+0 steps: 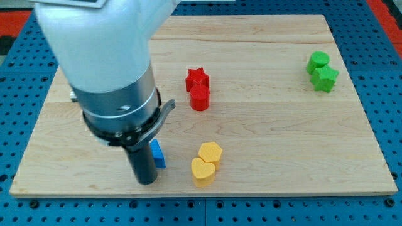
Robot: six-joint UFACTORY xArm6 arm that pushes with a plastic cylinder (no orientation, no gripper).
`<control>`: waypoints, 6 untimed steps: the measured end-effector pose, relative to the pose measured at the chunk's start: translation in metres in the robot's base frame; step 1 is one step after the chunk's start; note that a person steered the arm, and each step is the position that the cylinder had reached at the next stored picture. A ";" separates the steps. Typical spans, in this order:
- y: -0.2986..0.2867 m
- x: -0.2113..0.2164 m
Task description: Move the blue triangle closer to blue cube
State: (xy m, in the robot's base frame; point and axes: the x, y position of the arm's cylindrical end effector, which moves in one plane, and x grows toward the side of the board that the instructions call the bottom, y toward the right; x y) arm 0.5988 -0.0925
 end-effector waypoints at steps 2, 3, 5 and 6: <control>-0.058 -0.005; -0.086 -0.023; -0.072 -0.023; -0.072 -0.023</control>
State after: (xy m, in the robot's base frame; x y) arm 0.5760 -0.1640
